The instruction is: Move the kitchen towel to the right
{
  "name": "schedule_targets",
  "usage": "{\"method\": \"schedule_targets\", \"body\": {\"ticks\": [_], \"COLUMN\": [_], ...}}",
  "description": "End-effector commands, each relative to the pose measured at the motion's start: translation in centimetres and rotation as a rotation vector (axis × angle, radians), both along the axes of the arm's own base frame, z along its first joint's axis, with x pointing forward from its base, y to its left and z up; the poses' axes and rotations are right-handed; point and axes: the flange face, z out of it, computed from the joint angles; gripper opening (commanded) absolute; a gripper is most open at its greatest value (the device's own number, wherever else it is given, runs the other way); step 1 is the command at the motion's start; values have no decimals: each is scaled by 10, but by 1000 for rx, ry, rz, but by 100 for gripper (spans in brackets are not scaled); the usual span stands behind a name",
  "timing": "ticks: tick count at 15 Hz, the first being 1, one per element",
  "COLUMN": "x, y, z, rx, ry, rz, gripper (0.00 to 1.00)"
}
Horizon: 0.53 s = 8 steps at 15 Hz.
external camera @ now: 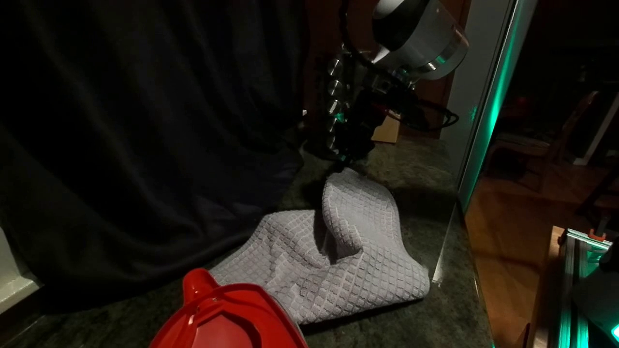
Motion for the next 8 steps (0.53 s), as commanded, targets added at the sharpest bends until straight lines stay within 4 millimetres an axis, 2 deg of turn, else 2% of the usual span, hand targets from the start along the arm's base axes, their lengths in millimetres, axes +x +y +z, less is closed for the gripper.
{"method": "schedule_targets", "body": {"ticks": [1,5,6,8], "x": [-16,-25,-28,-42], "y": [-17,-38,-41,-48], "z": [37,87,94,97], "rx": [1,-147,-185,-253], "ry": [-67,-236,-272,-316], "rz": [43,174,207,289], "gripper": [1,1,1,1]}}
